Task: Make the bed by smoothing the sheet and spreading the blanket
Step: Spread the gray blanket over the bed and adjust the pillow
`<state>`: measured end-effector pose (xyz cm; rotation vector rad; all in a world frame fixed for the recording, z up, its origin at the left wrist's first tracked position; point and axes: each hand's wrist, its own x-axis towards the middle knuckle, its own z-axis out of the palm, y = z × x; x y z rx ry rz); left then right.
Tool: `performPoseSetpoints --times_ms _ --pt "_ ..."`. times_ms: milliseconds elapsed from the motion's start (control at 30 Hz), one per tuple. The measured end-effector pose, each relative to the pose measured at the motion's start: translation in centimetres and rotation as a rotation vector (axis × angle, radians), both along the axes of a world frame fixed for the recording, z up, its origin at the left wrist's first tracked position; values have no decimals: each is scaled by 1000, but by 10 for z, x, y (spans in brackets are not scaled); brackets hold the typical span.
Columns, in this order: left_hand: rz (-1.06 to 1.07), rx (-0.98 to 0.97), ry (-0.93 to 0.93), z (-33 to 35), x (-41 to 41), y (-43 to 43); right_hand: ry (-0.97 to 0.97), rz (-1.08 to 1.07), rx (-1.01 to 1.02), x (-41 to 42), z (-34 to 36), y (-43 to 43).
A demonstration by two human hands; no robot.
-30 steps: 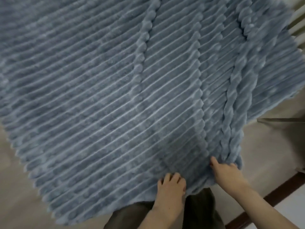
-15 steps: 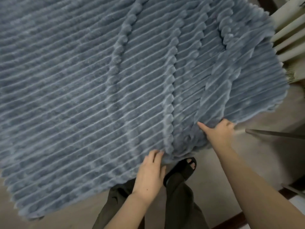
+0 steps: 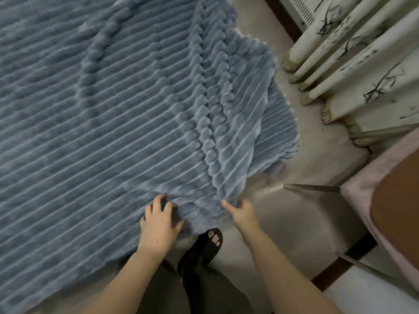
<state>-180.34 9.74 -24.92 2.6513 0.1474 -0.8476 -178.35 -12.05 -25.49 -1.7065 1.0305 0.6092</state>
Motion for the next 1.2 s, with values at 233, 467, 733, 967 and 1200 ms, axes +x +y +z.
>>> performPoseSetpoints --times_ms 233,467,733,967,1200 --pt "-27 -173 -166 1 21 -44 -187 233 -361 64 0 -69" --pt "21 -395 -192 7 58 -99 -236 1058 -903 129 2 -116" --pt "54 65 21 13 105 -166 -535 1478 -650 155 30 -172" --pt "163 -29 73 18 117 -194 -270 1410 -751 141 31 -250" --pt "382 -121 40 15 120 -246 346 1411 -493 146 -7 -308"
